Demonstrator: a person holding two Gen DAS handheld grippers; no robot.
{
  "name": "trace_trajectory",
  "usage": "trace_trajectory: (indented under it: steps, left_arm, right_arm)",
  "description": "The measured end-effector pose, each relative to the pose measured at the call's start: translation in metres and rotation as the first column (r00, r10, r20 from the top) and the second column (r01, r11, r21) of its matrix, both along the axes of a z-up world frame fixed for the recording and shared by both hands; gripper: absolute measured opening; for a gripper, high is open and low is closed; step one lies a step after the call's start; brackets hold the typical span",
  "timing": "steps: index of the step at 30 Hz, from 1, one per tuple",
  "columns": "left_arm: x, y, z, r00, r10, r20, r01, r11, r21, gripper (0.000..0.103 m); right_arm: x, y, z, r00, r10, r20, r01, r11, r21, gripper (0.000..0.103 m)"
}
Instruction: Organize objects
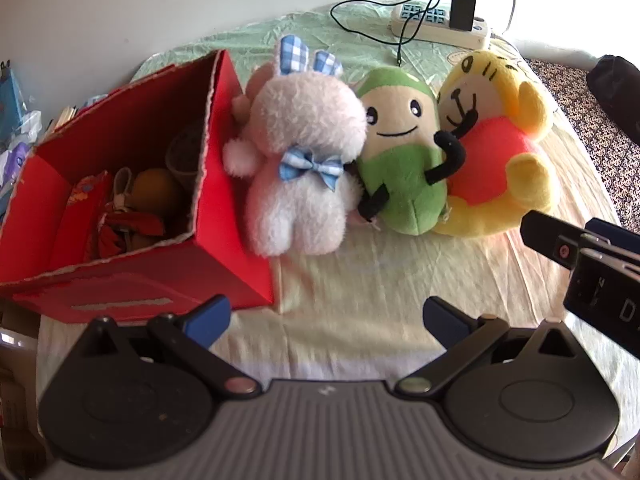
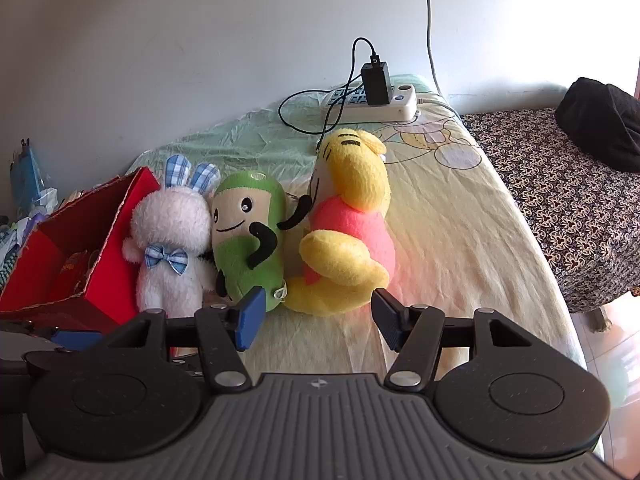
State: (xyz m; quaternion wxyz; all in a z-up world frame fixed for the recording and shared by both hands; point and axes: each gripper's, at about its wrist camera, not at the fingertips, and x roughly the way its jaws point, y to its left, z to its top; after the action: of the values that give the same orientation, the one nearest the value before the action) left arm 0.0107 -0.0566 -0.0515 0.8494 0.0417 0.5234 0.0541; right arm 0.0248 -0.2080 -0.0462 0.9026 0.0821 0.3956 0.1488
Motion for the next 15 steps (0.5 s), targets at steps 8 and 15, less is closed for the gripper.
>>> trace_trajectory:
  steps: [8,15]
  left_arm:
    - [0.0023,-0.0042,-0.0008,1.000,-0.004,-0.006,0.004,1.000,0.010,0.102]
    - [0.0055,-0.0090,-0.0022,1.000,-0.015,-0.013,0.016,1.000,0.017,0.102]
  right_arm:
    - [0.0022,-0.0032,-0.0018,1.000,-0.004,-0.006,0.004,1.000,0.006,0.061]
    - [0.0060,-0.0077,-0.0042,1.000,-0.012,-0.015,0.012,1.000,0.016,0.061]
